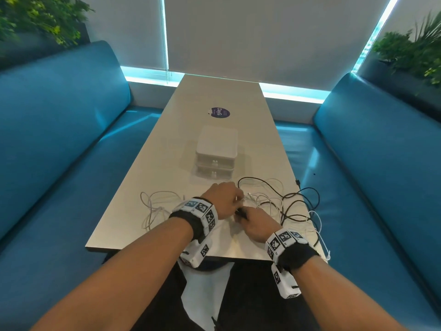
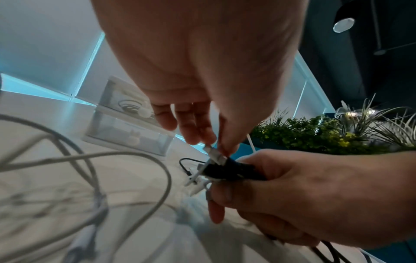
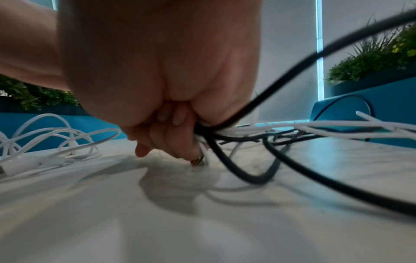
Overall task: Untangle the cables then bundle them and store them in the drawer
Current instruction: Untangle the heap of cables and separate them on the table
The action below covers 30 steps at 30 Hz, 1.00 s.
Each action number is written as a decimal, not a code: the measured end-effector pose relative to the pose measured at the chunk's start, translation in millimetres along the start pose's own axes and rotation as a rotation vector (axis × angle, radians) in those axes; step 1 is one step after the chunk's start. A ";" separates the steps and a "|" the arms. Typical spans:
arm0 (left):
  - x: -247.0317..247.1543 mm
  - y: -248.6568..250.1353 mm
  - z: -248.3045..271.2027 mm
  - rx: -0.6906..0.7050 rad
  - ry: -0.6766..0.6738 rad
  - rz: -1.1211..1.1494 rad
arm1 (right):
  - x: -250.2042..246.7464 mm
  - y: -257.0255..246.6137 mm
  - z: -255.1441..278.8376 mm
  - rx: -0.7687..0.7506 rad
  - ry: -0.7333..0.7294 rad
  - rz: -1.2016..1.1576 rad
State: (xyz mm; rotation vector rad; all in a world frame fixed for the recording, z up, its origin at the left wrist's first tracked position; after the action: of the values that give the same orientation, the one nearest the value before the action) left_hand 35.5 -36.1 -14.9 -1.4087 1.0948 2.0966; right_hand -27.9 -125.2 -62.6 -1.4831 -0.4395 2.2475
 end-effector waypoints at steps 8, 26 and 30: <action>-22.9 -30.3 -13.5 -0.038 0.223 0.460 | -21.7 40.1 9.1 0.262 0.151 0.139; -8.6 -70.7 17.5 -0.191 -0.059 0.156 | -1.4 -5.8 -7.1 0.073 0.001 -0.133; -5.4 -82.9 37.3 -0.196 -0.134 0.085 | 7.2 -17.1 -16.8 0.036 0.025 -0.227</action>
State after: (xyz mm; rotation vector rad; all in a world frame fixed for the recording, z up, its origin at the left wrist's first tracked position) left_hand 71.8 44.9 -35.2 -1.3036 0.9341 2.3766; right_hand -12.1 -106.2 -66.6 -1.3677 -0.5290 2.0479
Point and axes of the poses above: each hand's wrist, its own z-axis away from the middle knuckle, its own x-axis out of the palm, y = z × x, the point moved 7 cm from there along -z, towards the middle knuckle, and after that the axes turned 10 degrees about -y, right-handed, at the moved point
